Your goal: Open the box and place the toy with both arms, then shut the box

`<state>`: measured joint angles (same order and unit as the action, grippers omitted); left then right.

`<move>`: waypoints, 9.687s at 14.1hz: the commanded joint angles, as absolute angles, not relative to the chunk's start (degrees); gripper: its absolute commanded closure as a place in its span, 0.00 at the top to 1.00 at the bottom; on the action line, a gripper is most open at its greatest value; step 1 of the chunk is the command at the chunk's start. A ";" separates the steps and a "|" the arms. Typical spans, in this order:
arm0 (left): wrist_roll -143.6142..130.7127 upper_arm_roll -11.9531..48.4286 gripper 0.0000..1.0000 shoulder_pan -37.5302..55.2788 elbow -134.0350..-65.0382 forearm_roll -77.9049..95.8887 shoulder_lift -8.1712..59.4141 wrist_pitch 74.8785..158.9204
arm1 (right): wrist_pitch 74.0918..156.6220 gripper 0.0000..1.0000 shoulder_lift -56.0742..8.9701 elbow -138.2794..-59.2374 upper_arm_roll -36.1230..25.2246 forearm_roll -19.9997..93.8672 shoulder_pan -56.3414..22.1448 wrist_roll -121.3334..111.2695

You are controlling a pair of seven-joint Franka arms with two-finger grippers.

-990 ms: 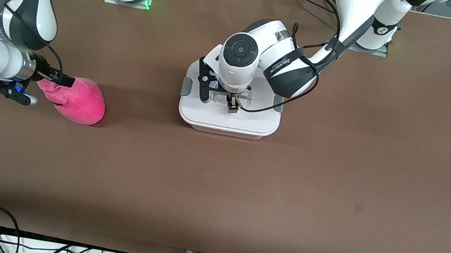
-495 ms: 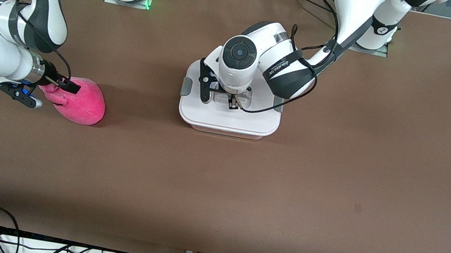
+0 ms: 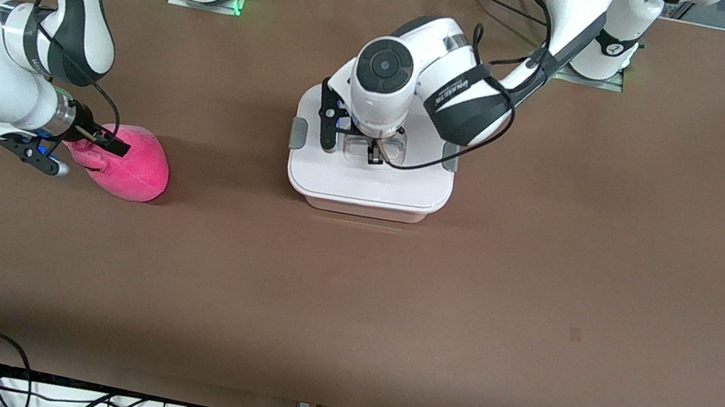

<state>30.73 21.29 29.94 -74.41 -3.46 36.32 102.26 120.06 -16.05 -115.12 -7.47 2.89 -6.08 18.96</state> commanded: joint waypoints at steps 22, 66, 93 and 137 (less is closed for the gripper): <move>65.02 21.89 0.00 0.00 -72.59 -16.60 27.68 76.36 | 89.67 0.00 -16.96 -89.58 -1.77 3.16 -14.84 -10.53; 45.67 23.38 0.00 19.83 -69.54 -0.70 34.35 84.99 | 81.04 1.00 -18.38 -73.04 -38.68 1.73 -42.75 0.26; 42.19 23.29 0.00 27.51 -68.91 -3.60 43.77 102.66 | 75.32 1.00 -3.60 -81.74 -2.20 0.09 -2.37 6.24; -7.34 2.64 1.00 3.95 -100.61 -0.09 -4.72 101.69 | 76.11 1.00 -3.69 -81.74 -1.93 0.44 -2.46 6.15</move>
